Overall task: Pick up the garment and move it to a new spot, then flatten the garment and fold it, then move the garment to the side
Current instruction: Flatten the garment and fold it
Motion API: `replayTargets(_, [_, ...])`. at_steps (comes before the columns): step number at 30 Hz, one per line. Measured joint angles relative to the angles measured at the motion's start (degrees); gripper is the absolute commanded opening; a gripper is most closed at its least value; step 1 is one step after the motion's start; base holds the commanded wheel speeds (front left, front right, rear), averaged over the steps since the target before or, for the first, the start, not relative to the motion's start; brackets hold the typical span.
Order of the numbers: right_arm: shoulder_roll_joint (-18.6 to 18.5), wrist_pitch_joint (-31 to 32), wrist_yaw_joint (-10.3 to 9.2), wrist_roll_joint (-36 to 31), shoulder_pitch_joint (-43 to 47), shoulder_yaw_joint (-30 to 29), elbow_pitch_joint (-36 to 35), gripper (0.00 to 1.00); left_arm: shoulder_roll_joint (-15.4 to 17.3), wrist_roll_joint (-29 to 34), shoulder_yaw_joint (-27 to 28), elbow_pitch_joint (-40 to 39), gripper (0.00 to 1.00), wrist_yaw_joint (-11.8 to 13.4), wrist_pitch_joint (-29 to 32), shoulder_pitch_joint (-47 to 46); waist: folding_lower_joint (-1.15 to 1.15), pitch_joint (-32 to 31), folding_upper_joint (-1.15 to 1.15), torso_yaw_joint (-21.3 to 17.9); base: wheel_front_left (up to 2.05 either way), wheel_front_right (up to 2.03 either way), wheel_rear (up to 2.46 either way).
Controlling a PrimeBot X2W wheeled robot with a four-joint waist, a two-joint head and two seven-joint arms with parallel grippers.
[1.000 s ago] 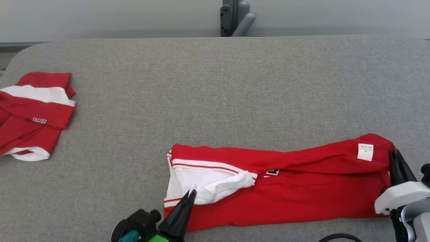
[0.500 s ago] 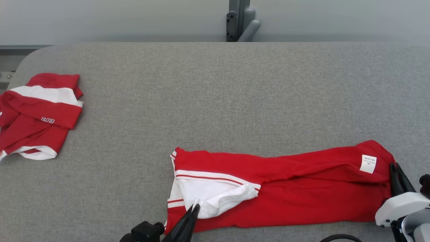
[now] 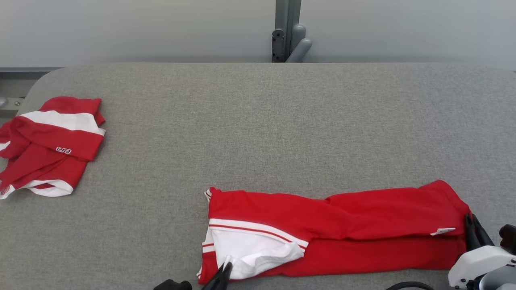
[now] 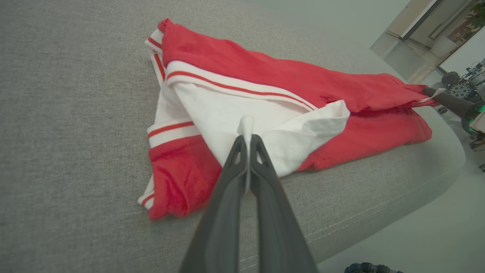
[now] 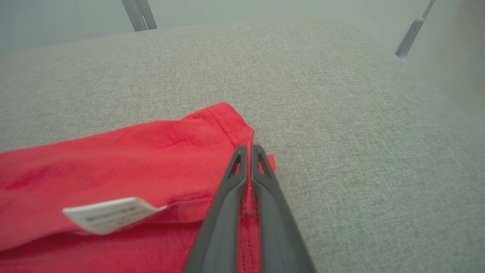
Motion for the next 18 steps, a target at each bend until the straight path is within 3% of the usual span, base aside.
replayTargets(1, [0.1,0.0,0.0,0.0,0.0,-0.1,0.3,0.0,-0.1,0.0,0.4,0.2,0.18,0.0,0.0,0.0,0.0,-0.1,0.0,0.0,0.0,0.0,0.0])
replayTargets(2, [0.3,0.0,0.0,0.0,0.0,-0.3,0.7,0.0,-0.3,0.0,0.8,0.4,0.69,0.0,0.0,0.0,0.0,-0.1,0.0,-0.1,0.0,0.0,0.0])
replayTargets(3, [0.3,0.0,0.0,0.1,0.0,-0.5,0.9,0.08,-0.4,0.1,1.0,0.5,1.0,0.0,0.0,0.0,0.0,-0.1,0.0,-0.1,0.0,0.0,0.0])
replayTargets(4, [0.3,0.0,0.0,0.1,0.0,-0.8,0.8,0.71,-0.6,0.7,1.9,0.5,1.0,0.0,0.0,0.0,0.0,0.0,0.0,-0.2,0.0,0.0,0.0])
replayTargets(5, [0.3,0.0,0.0,0.1,-0.1,-1.1,0.6,1.0,-0.7,1.5,3.0,0.4,1.0,0.0,0.0,0.0,0.0,0.0,0.0,-0.2,0.0,0.0,0.0])
replayTargets(10, [0.4,0.0,0.0,-0.4,-0.2,-1.4,-1.6,1.0,-2.4,9.0,10.0,-2.2,1.0,0.0,0.0,0.0,0.0,0.2,0.0,-0.5,0.0,0.0,0.0])
replayTargets(18, [1.0,0.0,0.0,-1.1,-0.2,-1.7,-2.6,1.0,-5.4,15.7,14.7,-5.5,1.0,0.0,0.0,1.4,0.0,0.2,0.0,-0.6,0.0,0.0,0.0])
